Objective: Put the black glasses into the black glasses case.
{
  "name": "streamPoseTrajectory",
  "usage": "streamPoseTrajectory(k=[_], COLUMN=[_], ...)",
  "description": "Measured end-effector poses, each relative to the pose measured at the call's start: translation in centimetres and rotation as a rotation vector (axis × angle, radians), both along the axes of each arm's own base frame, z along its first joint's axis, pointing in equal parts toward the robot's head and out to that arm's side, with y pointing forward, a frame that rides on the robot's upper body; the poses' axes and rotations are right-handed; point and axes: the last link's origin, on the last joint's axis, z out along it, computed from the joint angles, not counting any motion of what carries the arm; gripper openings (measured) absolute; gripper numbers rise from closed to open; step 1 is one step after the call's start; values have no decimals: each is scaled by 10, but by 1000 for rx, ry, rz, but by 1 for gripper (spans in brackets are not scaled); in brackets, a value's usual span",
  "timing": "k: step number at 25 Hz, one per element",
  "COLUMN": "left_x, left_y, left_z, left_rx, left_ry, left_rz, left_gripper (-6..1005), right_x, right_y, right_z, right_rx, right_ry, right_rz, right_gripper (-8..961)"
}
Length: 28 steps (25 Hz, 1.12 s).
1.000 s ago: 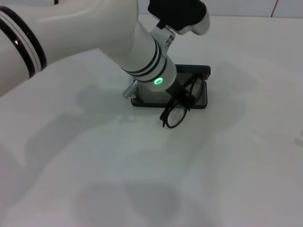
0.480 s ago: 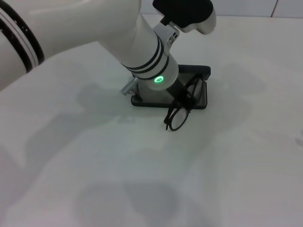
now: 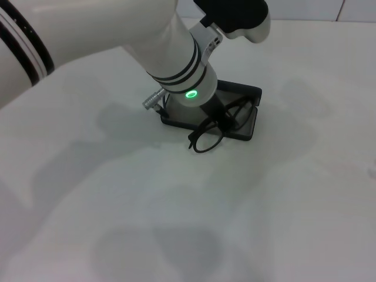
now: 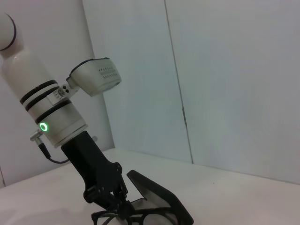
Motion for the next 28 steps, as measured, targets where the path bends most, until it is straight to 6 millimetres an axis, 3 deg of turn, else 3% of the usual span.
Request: streamPoseTrajectory(k=[17,28], left_x=[14,12], left_y=[7,7], left_z=[5,7], left_rx=[-16,-13], left_ry=[103,95], left_rz=[-143,-88], left_gripper=[40,177], right_x=[0,-1], right_y=[2,4], right_z=[0,-1], right_rx=[5,5], right_ry=[-2,-1], right_rz=[-3,-3], right_gripper=[205,204])
